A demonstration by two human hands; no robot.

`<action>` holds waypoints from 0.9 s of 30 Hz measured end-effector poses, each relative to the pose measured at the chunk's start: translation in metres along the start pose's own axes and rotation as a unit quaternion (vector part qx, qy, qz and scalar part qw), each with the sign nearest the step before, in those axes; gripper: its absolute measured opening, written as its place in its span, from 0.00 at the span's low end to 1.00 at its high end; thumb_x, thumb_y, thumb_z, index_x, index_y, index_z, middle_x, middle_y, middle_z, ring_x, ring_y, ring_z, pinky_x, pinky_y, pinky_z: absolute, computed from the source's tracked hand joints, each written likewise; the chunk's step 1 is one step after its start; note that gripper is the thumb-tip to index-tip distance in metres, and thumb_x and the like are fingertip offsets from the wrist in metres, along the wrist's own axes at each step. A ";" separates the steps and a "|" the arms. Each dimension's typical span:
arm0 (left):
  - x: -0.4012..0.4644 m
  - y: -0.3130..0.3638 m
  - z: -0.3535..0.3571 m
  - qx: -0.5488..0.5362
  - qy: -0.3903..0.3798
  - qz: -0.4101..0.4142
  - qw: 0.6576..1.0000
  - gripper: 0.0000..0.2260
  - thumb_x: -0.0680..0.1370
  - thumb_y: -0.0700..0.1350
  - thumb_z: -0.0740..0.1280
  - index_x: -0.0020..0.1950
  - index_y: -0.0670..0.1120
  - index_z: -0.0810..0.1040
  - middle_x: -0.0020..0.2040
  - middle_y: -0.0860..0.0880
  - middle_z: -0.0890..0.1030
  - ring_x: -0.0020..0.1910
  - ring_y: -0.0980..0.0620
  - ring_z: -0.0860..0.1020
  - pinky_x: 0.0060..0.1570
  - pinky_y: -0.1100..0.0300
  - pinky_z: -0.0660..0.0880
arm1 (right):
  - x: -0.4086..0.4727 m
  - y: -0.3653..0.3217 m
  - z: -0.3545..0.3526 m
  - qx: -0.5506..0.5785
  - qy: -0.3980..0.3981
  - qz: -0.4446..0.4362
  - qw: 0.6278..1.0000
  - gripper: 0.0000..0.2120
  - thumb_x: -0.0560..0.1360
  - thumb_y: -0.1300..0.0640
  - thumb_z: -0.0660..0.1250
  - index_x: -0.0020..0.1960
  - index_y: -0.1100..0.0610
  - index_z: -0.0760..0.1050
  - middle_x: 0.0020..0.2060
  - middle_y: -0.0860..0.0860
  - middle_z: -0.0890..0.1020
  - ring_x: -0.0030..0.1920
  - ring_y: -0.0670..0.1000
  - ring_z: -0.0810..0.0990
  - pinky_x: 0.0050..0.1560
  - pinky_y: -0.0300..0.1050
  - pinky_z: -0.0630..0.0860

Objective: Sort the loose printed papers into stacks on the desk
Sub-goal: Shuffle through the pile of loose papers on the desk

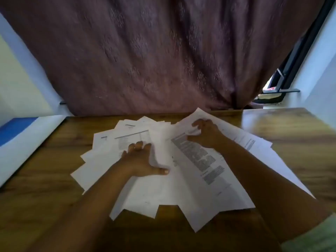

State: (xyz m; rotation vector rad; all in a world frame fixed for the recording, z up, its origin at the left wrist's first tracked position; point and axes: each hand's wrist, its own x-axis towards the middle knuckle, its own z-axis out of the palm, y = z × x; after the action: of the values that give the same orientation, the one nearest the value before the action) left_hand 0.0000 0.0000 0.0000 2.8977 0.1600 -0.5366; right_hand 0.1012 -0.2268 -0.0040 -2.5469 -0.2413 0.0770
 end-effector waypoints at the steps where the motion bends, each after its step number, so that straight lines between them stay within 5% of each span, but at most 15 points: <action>1: -0.004 -0.009 0.007 0.006 -0.010 0.021 1.000 0.56 0.60 0.80 0.63 0.80 0.57 0.45 0.81 0.51 0.47 0.79 0.43 0.48 0.75 0.40 0.54 | -0.002 0.006 0.011 -0.021 -0.012 -0.007 1.000 0.32 0.69 0.37 0.72 0.66 0.52 0.70 0.65 0.54 0.70 0.66 0.58 0.71 0.68 0.54 0.68; 5: -0.013 -0.043 0.035 -0.012 -0.008 0.046 0.999 0.56 0.58 0.80 0.65 0.79 0.57 0.49 0.79 0.53 0.54 0.77 0.45 0.55 0.73 0.43 0.61 | -0.027 0.010 0.037 -0.067 -0.037 0.020 0.997 0.24 0.74 0.41 0.69 0.65 0.52 0.73 0.65 0.52 0.73 0.64 0.53 0.72 0.64 0.46 0.68; 11: -0.030 -0.065 0.032 -0.101 0.126 0.091 0.983 0.42 0.71 0.69 0.67 0.78 0.53 0.58 0.79 0.51 0.57 0.77 0.45 0.55 0.72 0.45 0.60 | -0.071 -0.019 0.049 -0.055 0.078 0.007 0.995 0.18 0.74 0.44 0.70 0.58 0.54 0.78 0.61 0.52 0.78 0.56 0.50 0.74 0.55 0.39 0.67; 14: -0.021 -0.092 0.021 -0.137 0.228 0.015 0.964 0.38 0.73 0.68 0.66 0.77 0.50 0.62 0.78 0.47 0.61 0.77 0.43 0.57 0.72 0.43 0.61 | -0.083 -0.046 0.064 -0.053 0.071 0.010 0.996 0.25 0.73 0.37 0.67 0.58 0.55 0.77 0.60 0.53 0.79 0.57 0.51 0.74 0.57 0.41 0.68; 17: -0.011 -0.121 0.019 -0.130 0.231 -0.082 0.961 0.46 0.71 0.71 0.65 0.79 0.46 0.56 0.79 0.44 0.59 0.77 0.40 0.57 0.73 0.45 0.60 | -0.084 -0.069 0.085 -0.083 0.018 0.029 0.996 0.40 0.70 0.28 0.63 0.69 0.58 0.70 0.70 0.56 0.71 0.69 0.56 0.69 0.67 0.48 0.65; 21: -0.014 -0.128 0.023 -0.161 0.196 -0.077 0.964 0.47 0.67 0.70 0.71 0.76 0.45 0.61 0.76 0.44 0.64 0.75 0.41 0.62 0.72 0.47 0.64 | -0.081 -0.086 0.098 -0.123 0.017 0.041 0.991 0.51 0.67 0.30 0.69 0.76 0.59 0.56 0.76 0.57 0.61 0.75 0.58 0.60 0.72 0.51 0.60; 27: -0.005 -0.118 0.019 -0.240 0.174 -0.065 0.953 0.45 0.63 0.58 0.81 0.72 0.43 0.65 0.72 0.43 0.69 0.72 0.41 0.65 0.68 0.47 0.69 | -0.067 -0.072 0.095 -0.121 -0.003 0.072 0.990 0.52 0.62 0.29 0.72 0.74 0.58 0.61 0.74 0.56 0.65 0.73 0.57 0.64 0.70 0.51 0.63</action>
State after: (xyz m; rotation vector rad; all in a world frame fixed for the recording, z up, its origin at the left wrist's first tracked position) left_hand -0.0276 0.1111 -0.0358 2.4810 0.4628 0.0124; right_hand 0.0136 -0.1289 -0.0433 -2.8045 -0.0722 0.1170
